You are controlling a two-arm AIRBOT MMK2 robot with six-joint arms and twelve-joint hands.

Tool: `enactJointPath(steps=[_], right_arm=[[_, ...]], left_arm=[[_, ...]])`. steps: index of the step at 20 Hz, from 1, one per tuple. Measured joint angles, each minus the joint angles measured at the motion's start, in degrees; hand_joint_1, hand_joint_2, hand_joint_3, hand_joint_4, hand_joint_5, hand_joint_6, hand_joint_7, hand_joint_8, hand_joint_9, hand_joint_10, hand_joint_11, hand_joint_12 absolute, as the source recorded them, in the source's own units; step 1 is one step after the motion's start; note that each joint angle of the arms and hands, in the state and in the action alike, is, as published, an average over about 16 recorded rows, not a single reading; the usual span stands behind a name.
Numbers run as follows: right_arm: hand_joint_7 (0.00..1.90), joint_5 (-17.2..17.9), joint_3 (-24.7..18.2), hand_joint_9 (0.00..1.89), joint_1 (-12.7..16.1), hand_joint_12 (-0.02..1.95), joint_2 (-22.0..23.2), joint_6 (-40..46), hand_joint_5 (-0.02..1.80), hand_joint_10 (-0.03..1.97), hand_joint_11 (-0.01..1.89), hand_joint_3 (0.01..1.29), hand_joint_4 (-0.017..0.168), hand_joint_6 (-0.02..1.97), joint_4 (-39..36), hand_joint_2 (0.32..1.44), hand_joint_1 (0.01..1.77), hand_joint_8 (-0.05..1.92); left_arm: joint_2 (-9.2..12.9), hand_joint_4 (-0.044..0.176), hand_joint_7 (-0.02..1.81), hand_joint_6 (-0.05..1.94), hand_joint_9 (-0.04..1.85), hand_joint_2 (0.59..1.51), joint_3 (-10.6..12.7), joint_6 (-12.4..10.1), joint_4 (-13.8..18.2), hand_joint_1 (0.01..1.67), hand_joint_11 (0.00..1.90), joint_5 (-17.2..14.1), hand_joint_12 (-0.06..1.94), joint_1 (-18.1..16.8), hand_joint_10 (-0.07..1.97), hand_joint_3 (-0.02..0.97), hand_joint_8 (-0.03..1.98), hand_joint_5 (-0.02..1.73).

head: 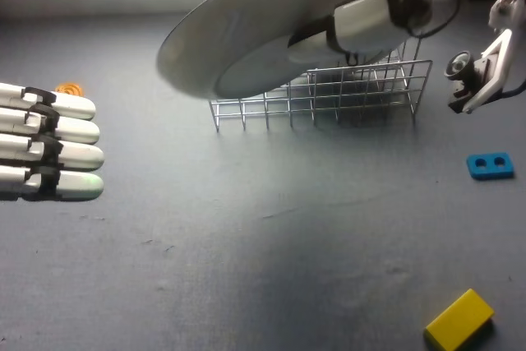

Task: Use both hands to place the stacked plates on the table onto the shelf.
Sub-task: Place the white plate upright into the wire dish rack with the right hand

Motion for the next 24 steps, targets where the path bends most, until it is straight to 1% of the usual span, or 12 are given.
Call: enactJointPath(steps=[5,9,12,15,17,21,24], right_arm=[[1.08,-0.7,3.1,1.14,0.5,1.29,-0.3,0.9,0.98,0.20,0.62,0.01,0.025,0.95,4.5,0.97,1.22,0.83],[1.09,-1.2,5.2,1.14,0.6,1.29,-0.9,1.0,0.98,0.20,0.62,0.01,0.023,0.95,6.3,0.98,1.22,0.83],[1.09,-1.5,6.7,1.14,0.5,1.29,-1.4,1.1,0.98,0.20,0.62,0.01,0.022,0.95,7.2,0.99,1.22,0.82],[1.09,-1.7,8.1,1.14,0.3,1.29,-2.0,1.2,0.98,0.20,0.63,0.01,0.022,0.95,7.7,0.99,1.22,0.82],[1.09,-1.8,9.0,1.14,0.2,1.29,-2.5,1.2,0.98,0.20,0.63,0.01,0.021,0.95,8.2,1.00,1.22,0.82],[1.08,-2.1,10.9,1.15,-0.2,1.29,-3.6,1.2,0.97,0.21,0.63,0.01,0.021,0.95,9.4,1.00,1.22,0.83],[1.07,-2.2,12.4,1.15,-0.7,1.29,-4.5,1.3,0.97,0.21,0.63,0.01,0.021,0.95,10.0,1.00,1.22,0.84]], left_arm=[[0.3,-0.002,0.04,0.01,0.02,1.182,-1.5,-0.2,5.4,0.02,0.02,-4.9,0.00,-8.3,0.01,0.004,0.00,0.03],[0.8,-0.002,0.04,0.00,0.02,1.179,-2.8,-0.6,9.0,0.02,0.02,-6.9,0.00,-14.1,0.01,0.002,0.00,0.04],[1.3,-0.002,0.05,0.00,0.02,1.176,-3.9,-1.0,10.9,0.02,0.02,-8.0,0.00,-17.5,0.01,0.001,0.00,0.04],[1.7,-0.002,0.05,0.00,0.02,1.173,-5.0,-1.7,12.3,0.02,0.02,-8.9,0.00,-19.5,0.01,-0.001,0.00,0.04],[2.1,-0.002,0.04,0.00,0.02,1.172,-5.6,-2.6,13.3,0.02,0.02,-9.8,0.00,-20.2,0.01,-0.001,0.00,0.04],[2.5,-0.002,0.04,0.00,0.02,1.171,-6.6,-4.1,14.6,0.02,0.02,-11.8,0.00,-20.1,0.01,-0.002,0.00,0.04],[2.7,-0.002,0.03,0.00,0.02,1.171,-7.3,-4.6,15.0,0.02,0.02,-12.9,0.00,-19.8,0.01,0.000,0.00,0.04]])
